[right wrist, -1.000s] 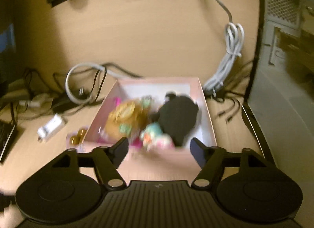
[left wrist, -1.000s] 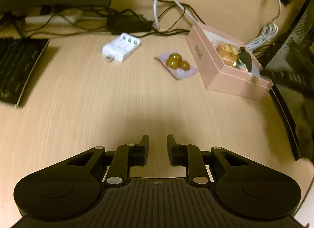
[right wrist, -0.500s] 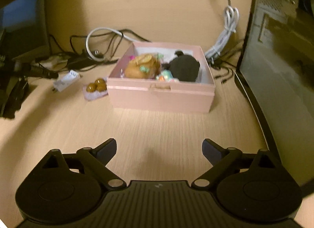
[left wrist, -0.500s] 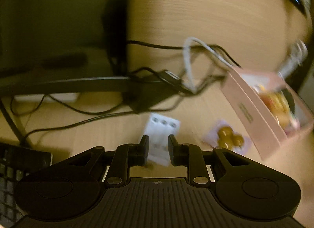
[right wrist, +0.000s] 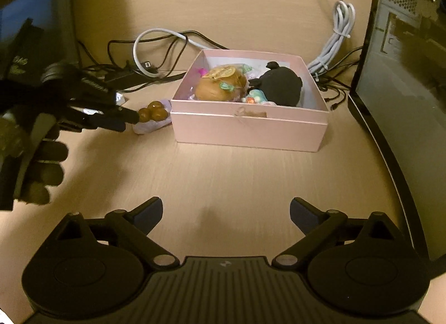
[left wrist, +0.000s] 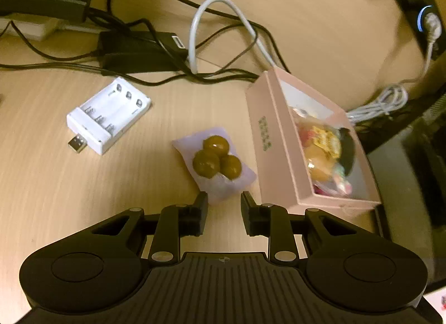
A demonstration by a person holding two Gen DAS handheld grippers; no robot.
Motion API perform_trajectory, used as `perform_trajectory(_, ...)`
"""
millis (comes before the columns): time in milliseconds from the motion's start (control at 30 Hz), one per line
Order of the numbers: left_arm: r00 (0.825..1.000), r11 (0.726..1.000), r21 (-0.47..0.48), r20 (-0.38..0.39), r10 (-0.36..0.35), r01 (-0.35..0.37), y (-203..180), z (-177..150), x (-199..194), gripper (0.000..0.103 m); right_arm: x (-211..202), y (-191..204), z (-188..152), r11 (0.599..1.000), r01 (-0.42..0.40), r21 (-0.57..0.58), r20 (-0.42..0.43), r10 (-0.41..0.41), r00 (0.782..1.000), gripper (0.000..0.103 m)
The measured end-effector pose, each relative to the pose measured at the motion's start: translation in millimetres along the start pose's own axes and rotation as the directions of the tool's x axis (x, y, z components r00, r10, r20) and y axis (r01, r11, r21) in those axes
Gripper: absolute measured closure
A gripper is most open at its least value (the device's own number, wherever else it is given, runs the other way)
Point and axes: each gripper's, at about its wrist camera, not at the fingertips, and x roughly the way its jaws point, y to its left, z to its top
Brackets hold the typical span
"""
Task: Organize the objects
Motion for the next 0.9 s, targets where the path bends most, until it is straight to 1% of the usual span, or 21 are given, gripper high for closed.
perform_trajectory(167, 0.999, 0.996, -0.080, 0.010, 0.052, -0.051, 3.6, 6.4, 20.6, 0.076, -3.7, -11.5, -8.5, 0.998, 0.021, 0.054, -0.017, -0.020, 1.000, 0.005)
perform_trajectory(267, 0.997, 0.993, -0.112, 0.059, 0.055, -0.048, 4.6, 9.6, 25.4, 0.078, -7.9, -16.2, -14.2, 0.997, 0.036, 0.061, -0.021, -0.035, 0.999, 0.005)
perform_trajectory(300, 0.995, 0.992, -0.110, 0.068, 0.069, -0.061, 2.2, 10.1, 28.1, 0.081, -9.8, -17.2, -15.7, 0.997, 0.042, 0.061, -0.021, -0.041, 0.999, 0.005)
perform_trajectory(333, 0.995, 0.992, -0.102, 0.064, 0.079, -0.072, 0.0, 10.6, 29.3, 0.091, -11.7, -18.4, -17.4, 0.997, 0.047, 0.061, -0.020, -0.045, 0.999, 0.005)
perform_trajectory(400, 0.994, 0.995, -0.043, 0.058, 0.096, -0.094, -6.6, 8.9, 28.4, 0.092, -15.4, -20.6, -19.3, 0.996, 0.054, 0.064, -0.016, -0.053, 0.998, 0.005)
perform_trajectory(467, 0.992, 0.991, 0.059, 0.046, 0.117, -0.120, -15.0, 3.8, 24.0, 0.093, -18.1, -23.4, -20.3, 0.996, 0.051, 0.071, -0.010, -0.051, 0.999, 0.005)
perform_trajectory(533, 0.988, 0.975, 0.158, 0.043, 0.150, -0.155, -21.7, -6.1, 16.5, 0.094, -17.6, -23.7, -19.5, 0.996, 0.044, 0.072, -0.008, -0.043, 0.999, 0.005)
perform_trajectory(600, 0.983, 0.956, 0.228, 0.042, 0.178, -0.183, -21.6, -18.4, 3.6, 0.094, -16.1, -20.7, -16.1, 0.998, 0.032, 0.060, 0.001, -0.032, 0.999, 0.005)
perform_trajectory(633, 0.981, 0.950, 0.246, 0.041, 0.188, -0.192, -19.6, -23.2, -3.1, 0.094, -14.9, -18.4, -13.6, 0.998, 0.023, 0.051, 0.008, -0.023, 1.000, 0.005)
perform_trajectory(700, 0.979, 0.945, 0.257, 0.034, 0.200, -0.202, -9.7, -36.0, -20.8, 0.094, -11.3, -10.2, -4.8, 1.000, -0.008, 0.029, 0.023, 0.008, 1.000, 0.005)
perform_trajectory(800, 0.983, 0.962, 0.203, 0.008, 0.182, -0.180, 15.5, -55.2, -54.0, 0.093, -0.9, 8.7, 15.5, 0.997, -0.074, -0.017, 0.042, 0.074, 0.996, 0.005)
perform_trajectory(833, 0.983, 0.964, 0.192, 0.001, 0.185, -0.182, 22.0, -60.1, -62.8, 0.093, 3.8, 17.2, 23.5, 0.995, -0.096, -0.035, 0.048, 0.097, 0.994, 0.005)
perform_trajectory(900, 0.977, 0.963, 0.175, -0.011, 0.211, -0.206, 35.5, -71.1, -83.2, 0.093, 16.2, 39.8, 42.4, 0.986, -0.149, -0.077, 0.056, 0.154, 0.986, 0.005)
